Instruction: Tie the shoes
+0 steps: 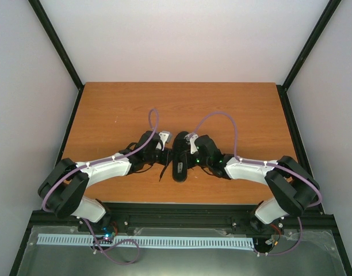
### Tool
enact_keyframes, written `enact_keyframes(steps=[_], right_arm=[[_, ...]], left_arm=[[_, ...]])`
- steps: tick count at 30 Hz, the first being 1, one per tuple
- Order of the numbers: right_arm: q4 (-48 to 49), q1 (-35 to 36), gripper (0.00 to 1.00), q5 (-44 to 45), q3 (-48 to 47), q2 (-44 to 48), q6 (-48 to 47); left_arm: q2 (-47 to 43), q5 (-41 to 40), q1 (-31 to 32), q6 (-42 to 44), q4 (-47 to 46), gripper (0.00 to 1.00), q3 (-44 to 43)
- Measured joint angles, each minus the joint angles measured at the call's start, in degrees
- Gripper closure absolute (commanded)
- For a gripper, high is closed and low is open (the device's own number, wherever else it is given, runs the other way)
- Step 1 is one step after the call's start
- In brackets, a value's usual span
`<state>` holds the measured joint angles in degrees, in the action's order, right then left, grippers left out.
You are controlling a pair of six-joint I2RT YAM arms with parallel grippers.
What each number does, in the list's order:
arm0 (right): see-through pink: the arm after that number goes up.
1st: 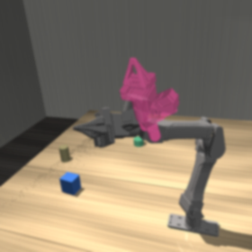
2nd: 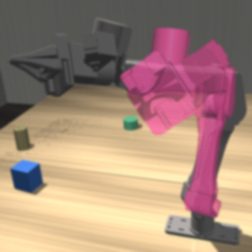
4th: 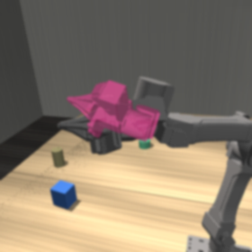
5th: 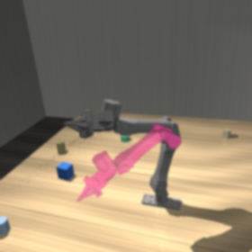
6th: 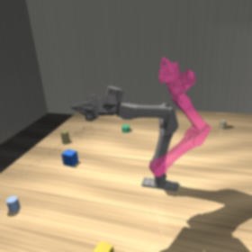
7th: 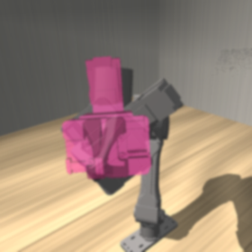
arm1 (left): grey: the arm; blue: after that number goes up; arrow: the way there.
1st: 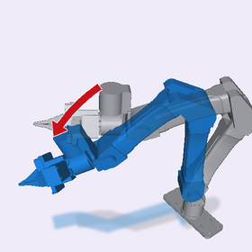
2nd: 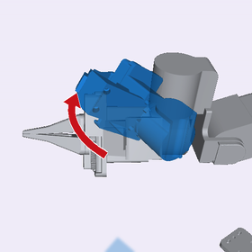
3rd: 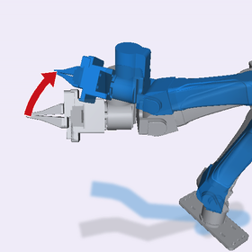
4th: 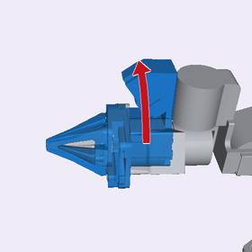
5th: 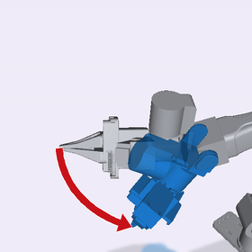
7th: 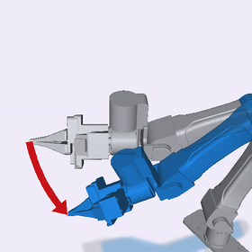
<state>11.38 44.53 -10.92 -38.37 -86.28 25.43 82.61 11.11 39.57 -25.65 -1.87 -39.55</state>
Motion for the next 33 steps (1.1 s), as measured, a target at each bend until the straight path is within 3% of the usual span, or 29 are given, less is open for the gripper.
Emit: enact_keyframes(steps=[33], right_arm=[[1.31, 1.16, 0.97, 0.92, -2.62, -6.60, -0.09]], left_arm=[[-1.05, 5.09, -0.04, 0.42, -6.01, 0.99, 4.28]])
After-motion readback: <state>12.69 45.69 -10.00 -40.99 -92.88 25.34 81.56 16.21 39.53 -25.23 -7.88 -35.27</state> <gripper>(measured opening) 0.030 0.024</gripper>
